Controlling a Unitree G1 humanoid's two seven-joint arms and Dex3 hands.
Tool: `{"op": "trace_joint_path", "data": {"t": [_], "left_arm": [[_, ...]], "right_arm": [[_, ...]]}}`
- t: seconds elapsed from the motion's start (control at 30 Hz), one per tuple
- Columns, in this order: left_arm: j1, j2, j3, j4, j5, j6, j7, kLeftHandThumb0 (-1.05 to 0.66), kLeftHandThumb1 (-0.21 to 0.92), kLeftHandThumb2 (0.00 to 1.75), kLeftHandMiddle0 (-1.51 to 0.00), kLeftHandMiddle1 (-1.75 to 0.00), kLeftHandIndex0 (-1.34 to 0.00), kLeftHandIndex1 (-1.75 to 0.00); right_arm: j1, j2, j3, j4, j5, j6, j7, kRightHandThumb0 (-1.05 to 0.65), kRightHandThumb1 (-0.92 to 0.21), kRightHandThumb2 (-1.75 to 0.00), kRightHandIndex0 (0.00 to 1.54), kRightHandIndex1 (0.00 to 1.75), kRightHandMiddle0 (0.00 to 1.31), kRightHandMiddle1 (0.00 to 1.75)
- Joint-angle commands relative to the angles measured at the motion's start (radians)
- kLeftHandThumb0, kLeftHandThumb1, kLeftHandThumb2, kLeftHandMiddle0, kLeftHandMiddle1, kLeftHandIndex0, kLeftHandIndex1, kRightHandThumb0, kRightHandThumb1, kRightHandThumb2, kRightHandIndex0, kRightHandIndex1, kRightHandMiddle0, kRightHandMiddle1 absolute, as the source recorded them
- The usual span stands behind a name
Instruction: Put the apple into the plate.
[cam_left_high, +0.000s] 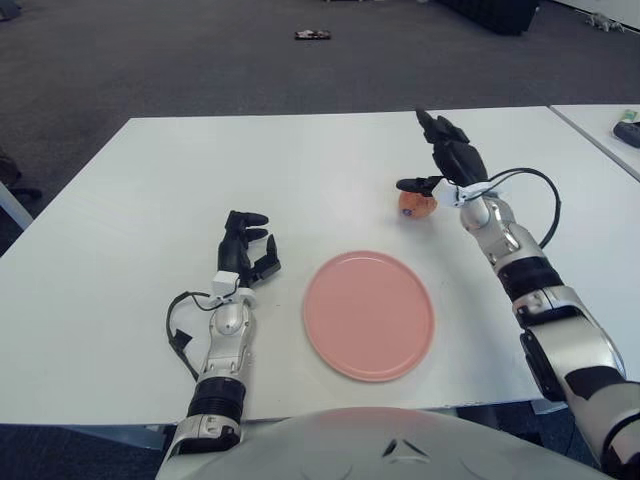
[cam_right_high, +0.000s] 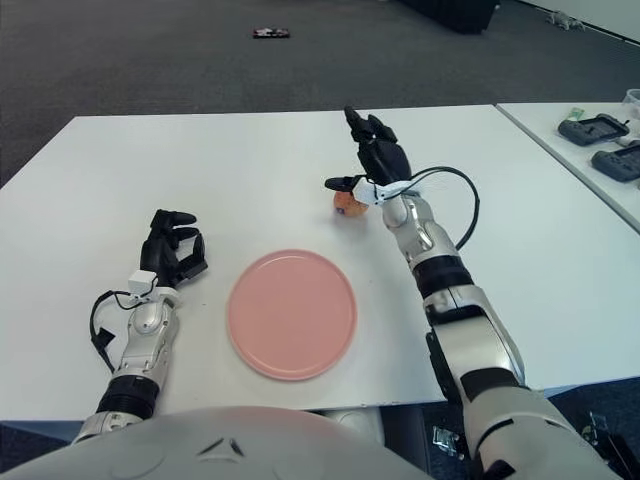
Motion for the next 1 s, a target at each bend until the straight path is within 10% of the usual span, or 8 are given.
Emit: {"op": "trace_joint_path", "data": {"t": [0.0, 0.97], "left_arm": [[0.055, -0.001, 0.002, 0.053, -0.004, 0.021, -0.007, -0.01, 0.53, 1.07, -0.46, -1.70, -0.25, -1.75], [0.079, 0.001, 0.001, 0.036, 0.007, 0.028, 0.005, -0.01, 0.50, 1.12, -0.46, -1.74, -0.27, -1.75]], "right_arm": [[-0.061, -0.015, 0.025, 0.054, -0.003, -0.008, 0.044, -1.05, -0.81, -0.19, 0.00, 0.00, 0.00, 0.00], [-0.209, 0.098, 0.164, 0.451, -0.006, 0.133, 0.165, -0.95, -0.71, -0.15, 0.00, 0.00, 0.00, 0.00]]}}
